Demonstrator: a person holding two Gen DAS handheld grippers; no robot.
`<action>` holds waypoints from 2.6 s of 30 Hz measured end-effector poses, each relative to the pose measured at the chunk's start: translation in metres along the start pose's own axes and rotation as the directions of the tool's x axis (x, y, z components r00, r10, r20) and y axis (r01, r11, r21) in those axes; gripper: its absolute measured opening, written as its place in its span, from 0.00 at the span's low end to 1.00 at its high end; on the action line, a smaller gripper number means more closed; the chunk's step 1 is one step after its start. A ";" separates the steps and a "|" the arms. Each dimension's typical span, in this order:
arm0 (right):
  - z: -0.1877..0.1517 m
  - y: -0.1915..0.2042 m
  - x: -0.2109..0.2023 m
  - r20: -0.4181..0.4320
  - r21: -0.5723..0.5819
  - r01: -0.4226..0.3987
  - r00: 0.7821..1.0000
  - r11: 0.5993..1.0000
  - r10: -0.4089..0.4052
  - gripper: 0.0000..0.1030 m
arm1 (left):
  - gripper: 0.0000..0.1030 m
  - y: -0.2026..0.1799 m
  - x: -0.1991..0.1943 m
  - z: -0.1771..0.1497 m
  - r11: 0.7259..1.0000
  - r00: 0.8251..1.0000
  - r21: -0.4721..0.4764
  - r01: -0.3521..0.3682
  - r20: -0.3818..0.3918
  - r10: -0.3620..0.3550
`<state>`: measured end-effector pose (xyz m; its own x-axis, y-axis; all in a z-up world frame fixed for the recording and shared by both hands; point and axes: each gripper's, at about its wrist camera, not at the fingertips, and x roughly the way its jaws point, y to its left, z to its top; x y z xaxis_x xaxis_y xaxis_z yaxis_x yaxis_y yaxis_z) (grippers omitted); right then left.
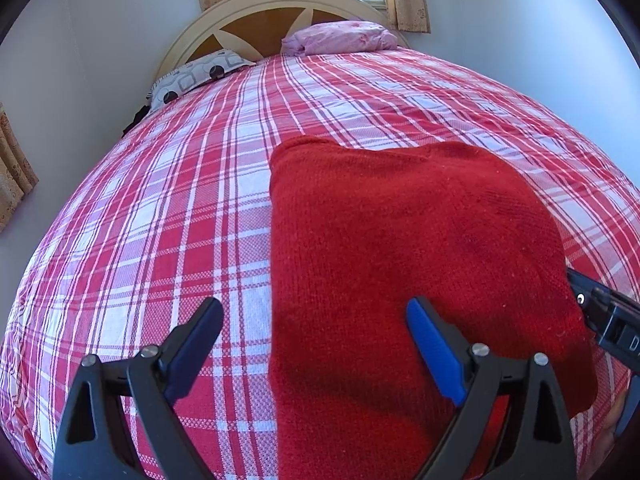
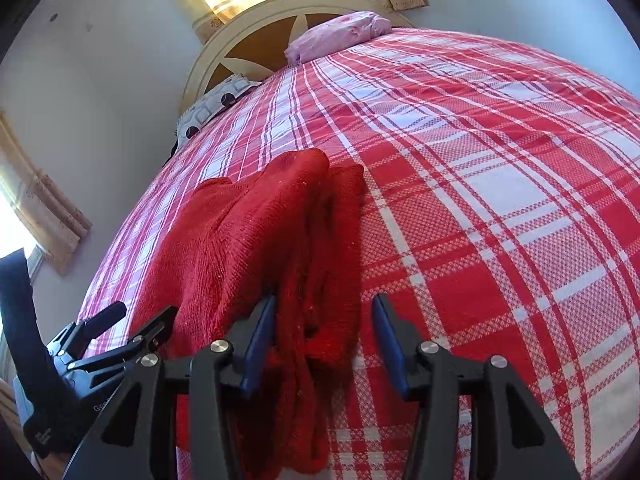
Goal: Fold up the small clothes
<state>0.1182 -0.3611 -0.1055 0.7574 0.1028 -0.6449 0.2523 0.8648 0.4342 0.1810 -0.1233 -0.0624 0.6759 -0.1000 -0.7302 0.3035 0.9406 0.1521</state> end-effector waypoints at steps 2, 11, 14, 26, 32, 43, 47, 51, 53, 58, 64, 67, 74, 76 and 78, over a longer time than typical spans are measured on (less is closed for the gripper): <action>-0.003 0.000 0.000 0.013 -0.010 0.003 1.000 1.000 -0.002 0.50 | 0.93 0.000 -0.001 -0.001 1.000 1.000 -0.004 -0.002 0.005 0.002; -0.012 0.003 -0.005 0.028 -0.036 0.022 0.999 0.999 -0.021 0.50 | 0.93 0.003 -0.007 -0.008 1.000 1.000 -0.018 0.004 0.018 -0.003; -0.015 0.001 -0.010 0.020 -0.034 0.012 1.000 0.999 -0.012 0.50 | 0.93 0.008 -0.012 -0.018 0.998 0.999 -0.026 0.054 -0.003 -0.054; -0.054 0.000 -0.042 0.056 -0.091 0.006 0.998 0.996 -0.001 0.51 | 0.93 0.024 -0.026 -0.062 0.981 0.987 -0.109 0.158 0.016 -0.158; -0.049 -0.005 -0.054 0.061 -0.030 -0.062 0.996 0.998 0.064 0.51 | 0.93 0.033 -0.039 -0.057 0.976 0.983 -0.115 0.186 0.037 -0.183; -0.019 0.042 -0.032 0.035 -0.151 -0.101 0.994 0.983 0.107 0.50 | 0.93 0.057 -0.050 -0.051 0.968 0.983 -0.187 0.169 0.107 -0.151; -0.025 0.043 -0.018 0.038 -0.162 -0.088 0.995 0.983 0.095 0.13 | 0.93 0.058 -0.048 -0.051 0.970 0.984 -0.176 0.167 0.092 -0.152; -0.030 0.021 -0.026 0.052 -0.090 -0.072 0.996 0.993 0.077 0.10 | 0.93 0.060 -0.048 -0.050 0.972 0.985 -0.177 0.156 0.094 -0.141; -0.034 0.013 -0.024 0.028 -0.068 -0.089 0.995 0.994 0.092 0.10 | 0.93 0.061 -0.046 -0.050 0.970 0.985 -0.181 0.161 0.092 -0.146; -0.036 0.009 -0.024 0.014 -0.045 -0.113 0.993 0.993 0.114 0.11 | 0.93 0.058 -0.034 -0.050 0.971 0.987 -0.179 0.158 0.054 -0.150; -0.033 0.006 -0.030 -0.006 -0.009 -0.193 0.981 0.981 0.193 0.29 | 0.93 0.068 -0.028 -0.033 0.964 0.983 -0.193 0.184 0.050 -0.177; -0.020 0.002 -0.043 0.060 0.031 -0.179 0.982 0.983 0.177 0.61 | 0.93 0.070 -0.022 -0.018 0.966 0.985 -0.195 0.171 0.057 -0.162; 0.006 0.006 -0.033 0.099 0.028 -0.133 0.987 0.991 0.130 0.74 | 0.92 0.055 0.002 0.004 0.971 0.986 -0.171 0.165 0.013 -0.165; 0.005 0.010 -0.026 0.090 0.017 -0.121 0.989 0.993 0.119 0.74 | 0.92 0.051 0.004 0.004 0.971 0.985 -0.168 0.171 0.004 -0.172; 0.004 0.008 -0.024 0.090 0.021 -0.124 0.988 0.992 0.122 0.74 | 0.92 0.047 0.006 0.004 0.971 0.984 -0.163 0.176 0.001 -0.178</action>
<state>0.1039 -0.3583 -0.0838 0.8337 0.1626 -0.5278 0.1689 0.8348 0.5240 0.2022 -0.0812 -0.0568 0.6115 -0.2659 -0.7452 0.3036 0.9486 -0.0894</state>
